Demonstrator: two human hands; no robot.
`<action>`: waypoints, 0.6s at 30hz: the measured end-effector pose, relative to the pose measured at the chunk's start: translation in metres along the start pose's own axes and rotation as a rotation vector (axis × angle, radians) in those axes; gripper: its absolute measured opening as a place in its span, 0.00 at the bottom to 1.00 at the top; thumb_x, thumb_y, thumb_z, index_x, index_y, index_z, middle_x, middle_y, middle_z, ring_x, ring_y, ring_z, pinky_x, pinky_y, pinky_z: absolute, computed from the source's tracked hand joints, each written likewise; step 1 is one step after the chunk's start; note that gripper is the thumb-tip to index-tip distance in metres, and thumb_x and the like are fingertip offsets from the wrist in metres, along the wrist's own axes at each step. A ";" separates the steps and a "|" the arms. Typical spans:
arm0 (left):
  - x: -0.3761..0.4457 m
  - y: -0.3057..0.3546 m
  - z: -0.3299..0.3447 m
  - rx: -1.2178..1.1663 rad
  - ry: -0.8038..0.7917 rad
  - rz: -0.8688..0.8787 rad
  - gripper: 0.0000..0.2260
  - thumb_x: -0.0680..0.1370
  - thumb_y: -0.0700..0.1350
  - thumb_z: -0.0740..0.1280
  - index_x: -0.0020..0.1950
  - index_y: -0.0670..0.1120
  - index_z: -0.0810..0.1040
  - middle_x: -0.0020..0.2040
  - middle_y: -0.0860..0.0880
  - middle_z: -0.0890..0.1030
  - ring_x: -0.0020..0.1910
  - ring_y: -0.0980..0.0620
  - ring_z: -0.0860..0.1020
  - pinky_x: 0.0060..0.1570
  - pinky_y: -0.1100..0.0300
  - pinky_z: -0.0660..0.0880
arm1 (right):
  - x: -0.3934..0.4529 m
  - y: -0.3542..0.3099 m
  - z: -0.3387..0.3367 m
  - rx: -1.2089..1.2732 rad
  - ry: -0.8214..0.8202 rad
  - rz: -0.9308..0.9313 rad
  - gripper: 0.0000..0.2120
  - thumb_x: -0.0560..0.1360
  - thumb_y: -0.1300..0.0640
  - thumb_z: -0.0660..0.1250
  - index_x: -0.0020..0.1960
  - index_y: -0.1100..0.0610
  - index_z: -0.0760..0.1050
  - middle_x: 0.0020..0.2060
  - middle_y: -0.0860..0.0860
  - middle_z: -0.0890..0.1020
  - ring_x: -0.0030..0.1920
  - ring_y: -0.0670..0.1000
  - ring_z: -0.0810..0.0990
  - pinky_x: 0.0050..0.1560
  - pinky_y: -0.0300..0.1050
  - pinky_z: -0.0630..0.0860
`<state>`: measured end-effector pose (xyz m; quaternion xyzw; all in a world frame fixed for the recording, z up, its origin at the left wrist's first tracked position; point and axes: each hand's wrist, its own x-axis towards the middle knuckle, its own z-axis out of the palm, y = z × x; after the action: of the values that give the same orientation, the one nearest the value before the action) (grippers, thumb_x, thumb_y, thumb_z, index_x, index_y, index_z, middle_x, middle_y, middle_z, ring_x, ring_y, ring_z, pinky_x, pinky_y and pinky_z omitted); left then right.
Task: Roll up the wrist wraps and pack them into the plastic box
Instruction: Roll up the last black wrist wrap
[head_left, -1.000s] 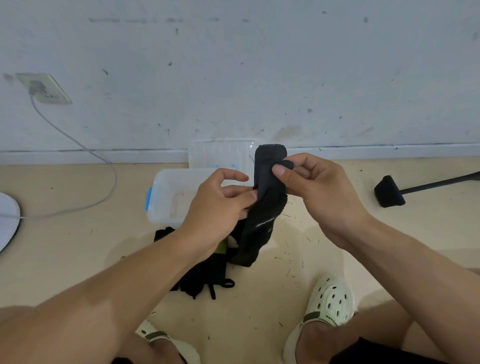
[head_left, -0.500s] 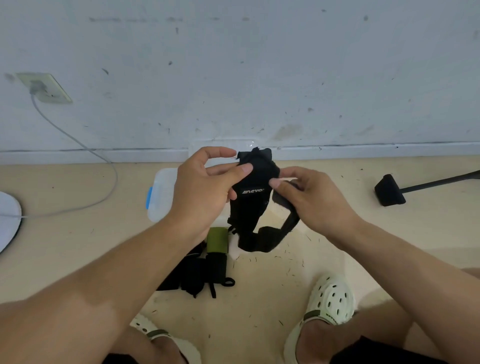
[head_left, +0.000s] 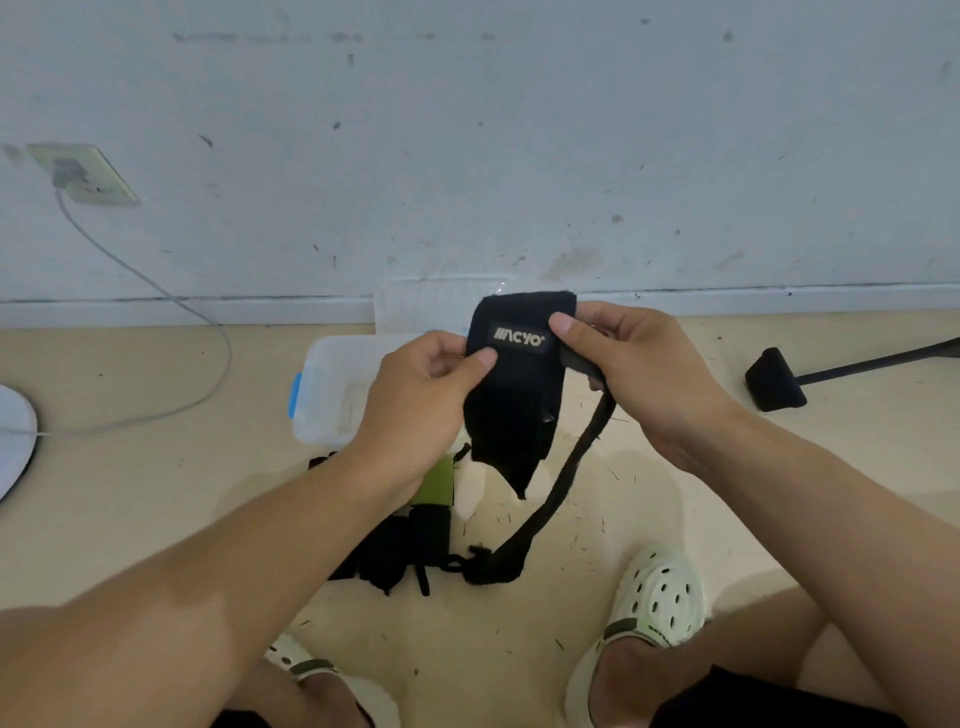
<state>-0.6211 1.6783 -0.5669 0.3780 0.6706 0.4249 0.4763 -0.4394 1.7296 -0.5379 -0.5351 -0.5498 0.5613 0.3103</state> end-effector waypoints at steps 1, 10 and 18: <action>0.001 0.001 0.000 -0.018 0.029 0.004 0.04 0.82 0.48 0.69 0.53 0.50 0.83 0.47 0.53 0.88 0.51 0.53 0.85 0.59 0.49 0.81 | 0.001 0.002 0.001 -0.022 0.002 0.022 0.09 0.82 0.55 0.67 0.58 0.56 0.84 0.27 0.39 0.80 0.28 0.38 0.78 0.34 0.26 0.71; 0.000 0.011 -0.002 -0.085 0.183 -0.003 0.11 0.79 0.50 0.73 0.58 0.54 0.75 0.45 0.53 0.87 0.51 0.51 0.85 0.61 0.47 0.80 | -0.006 0.015 0.009 -0.243 -0.119 0.143 0.09 0.77 0.45 0.73 0.53 0.47 0.85 0.28 0.38 0.81 0.32 0.36 0.80 0.36 0.28 0.71; 0.002 0.011 -0.005 -0.122 0.217 0.042 0.13 0.80 0.51 0.73 0.61 0.57 0.72 0.47 0.53 0.86 0.46 0.51 0.84 0.54 0.46 0.81 | -0.008 0.016 0.013 -0.323 -0.156 0.109 0.11 0.76 0.46 0.74 0.41 0.52 0.84 0.27 0.42 0.79 0.31 0.41 0.79 0.38 0.32 0.72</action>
<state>-0.6252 1.6826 -0.5566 0.3143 0.6829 0.5132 0.4141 -0.4460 1.7149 -0.5535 -0.5617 -0.6254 0.5215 0.1462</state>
